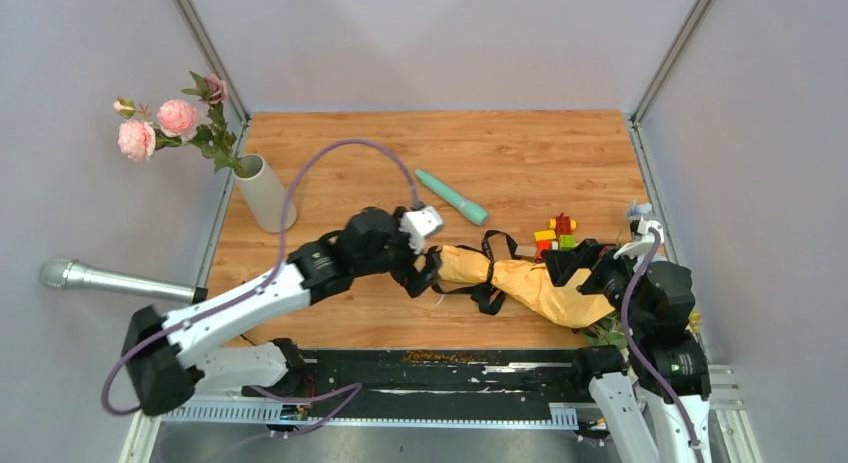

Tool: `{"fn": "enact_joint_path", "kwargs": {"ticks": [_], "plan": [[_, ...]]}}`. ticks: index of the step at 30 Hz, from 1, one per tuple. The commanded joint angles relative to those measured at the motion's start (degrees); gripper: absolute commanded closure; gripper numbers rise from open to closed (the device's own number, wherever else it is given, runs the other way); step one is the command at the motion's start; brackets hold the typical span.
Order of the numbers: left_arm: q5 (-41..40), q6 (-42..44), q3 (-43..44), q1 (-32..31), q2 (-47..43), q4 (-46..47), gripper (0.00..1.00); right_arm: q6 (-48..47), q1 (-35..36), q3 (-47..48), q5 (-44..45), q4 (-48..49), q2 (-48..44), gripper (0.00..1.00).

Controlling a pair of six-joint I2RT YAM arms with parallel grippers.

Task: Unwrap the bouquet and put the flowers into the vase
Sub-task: Pick up the fake flower at the center of the board.

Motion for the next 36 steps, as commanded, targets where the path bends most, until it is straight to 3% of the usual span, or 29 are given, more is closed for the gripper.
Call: {"fn": "enact_joint_path", "kwargs": {"ticks": [1, 5, 9, 19, 25, 31, 36], "plan": [[0.6, 12.6, 8.6, -7.6, 12.8, 4.2, 0.00, 0.4, -0.2, 1.0, -3.4, 0.5, -3.3, 0.00], [2.7, 19.5, 15.5, -12.0, 27.4, 3.4, 0.00, 3.2, -0.2, 0.0, -2.2, 0.9, -7.7, 0.00], [2.2, 25.1, 18.1, -13.4, 34.1, 5.7, 0.00, 5.9, -0.1, 0.3, 0.5, 1.3, -12.8, 0.00], [3.5, 31.7, 20.6, -13.5, 42.7, 17.2, 0.00, 1.8, -0.2, 5.6, 6.9, -0.2, -16.9, 0.00], [4.1, 33.2, 24.8, -13.6, 48.5, 17.6, 0.00, 2.2, -0.2, 5.3, 6.3, -0.3, -17.6, 0.00], [6.2, 33.4, 25.2, -13.6, 51.1, 16.1, 0.07, 3.2, -0.1, 4.3, 5.3, -1.1, -18.1, 0.00], [5.2, 34.2, 23.7, -13.6, 51.0, 15.5, 0.06, 3.2, -0.1, 4.0, 4.9, -1.0, -18.1, 0.00]]}}
